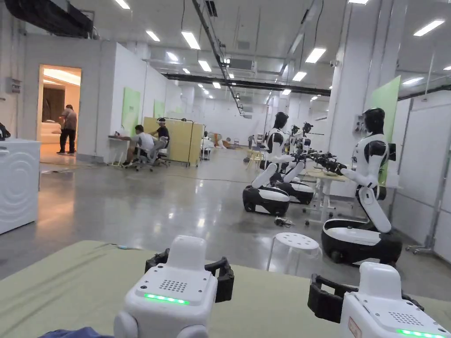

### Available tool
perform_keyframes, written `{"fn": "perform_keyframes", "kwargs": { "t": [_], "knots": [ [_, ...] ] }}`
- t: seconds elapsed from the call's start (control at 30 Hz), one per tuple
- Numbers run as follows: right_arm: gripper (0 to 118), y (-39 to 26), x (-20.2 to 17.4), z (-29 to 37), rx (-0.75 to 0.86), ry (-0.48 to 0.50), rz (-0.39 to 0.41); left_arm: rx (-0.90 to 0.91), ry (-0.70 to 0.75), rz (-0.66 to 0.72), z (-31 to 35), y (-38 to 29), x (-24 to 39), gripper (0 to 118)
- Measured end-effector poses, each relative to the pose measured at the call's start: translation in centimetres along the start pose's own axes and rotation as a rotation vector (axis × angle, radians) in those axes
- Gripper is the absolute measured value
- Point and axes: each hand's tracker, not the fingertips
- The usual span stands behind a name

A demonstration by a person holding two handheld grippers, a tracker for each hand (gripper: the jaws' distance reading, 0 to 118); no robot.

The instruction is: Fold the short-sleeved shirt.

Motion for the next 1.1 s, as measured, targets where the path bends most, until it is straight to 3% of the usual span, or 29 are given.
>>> {"fn": "perform_keyframes", "kwargs": {
  "t": [0.2,0.23,0.27,0.3,0.33,0.43,0.83,1.1],
  "knots": [
    [112,0.1,-0.2,0.2,0.01,0.01,0.007,-0.011,-0.006,0.01,0.0,-0.1,-0.3,81],
    [97,0.2,-0.2,0.4,0.012,0.027,0.007,-0.013,-0.004,0.008,0.0,-0.1,-0.3,74],
    [62,0.2,-0.2,0.6,0.018,0.031,0.009,-0.008,0.0,0.007,0.1,-0.1,-0.2,51],
    [18,0.3,-0.5,0.7,0.025,0.013,0.026,0.003,0.008,-0.006,0.3,-0.1,-0.2,11],
    [1,0.3,-0.7,0.6,0.012,-0.039,0.058,0.002,0.023,-0.019,0.5,-0.1,-0.1,5],
    [1,0.6,-0.8,1.0,0.006,0.008,0.035,-0.013,-0.007,0.004,0.5,-0.1,-0.7,5],
    [1,0.1,-1.4,0.9,-0.003,0.001,0.055,0.021,0.009,0.007,1.1,-0.4,-1.4,5],
    [1,-0.6,-6.6,-0.2,0.005,0.108,0.041,-0.004,0.153,0.024,3.2,-1.3,-7.6,5]
  ]
}}
